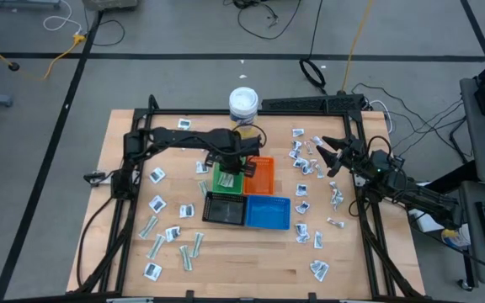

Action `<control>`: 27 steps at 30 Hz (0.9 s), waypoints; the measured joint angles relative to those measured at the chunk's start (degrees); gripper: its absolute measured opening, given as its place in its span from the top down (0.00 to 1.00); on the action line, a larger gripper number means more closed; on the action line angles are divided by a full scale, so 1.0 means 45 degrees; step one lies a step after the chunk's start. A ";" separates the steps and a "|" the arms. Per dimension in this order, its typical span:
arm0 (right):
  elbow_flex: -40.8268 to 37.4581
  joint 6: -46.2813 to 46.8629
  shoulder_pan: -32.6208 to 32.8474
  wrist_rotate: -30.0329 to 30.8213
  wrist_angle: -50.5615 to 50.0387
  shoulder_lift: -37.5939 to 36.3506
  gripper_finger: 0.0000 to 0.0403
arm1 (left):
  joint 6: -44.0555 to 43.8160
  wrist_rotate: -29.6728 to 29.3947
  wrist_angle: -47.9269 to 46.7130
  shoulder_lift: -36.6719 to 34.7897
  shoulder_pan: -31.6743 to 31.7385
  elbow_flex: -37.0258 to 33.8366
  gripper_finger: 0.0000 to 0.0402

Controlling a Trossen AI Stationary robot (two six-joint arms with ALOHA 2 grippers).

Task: Pick & Place First Aid Supplies
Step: Put the bandage pack into the green bin

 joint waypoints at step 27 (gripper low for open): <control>0.0001 -0.0005 0.0001 -0.0005 0.0005 0.0000 0.40 | -0.0812 0.0006 0.0003 0.0000 0.0011 -0.0005 0.50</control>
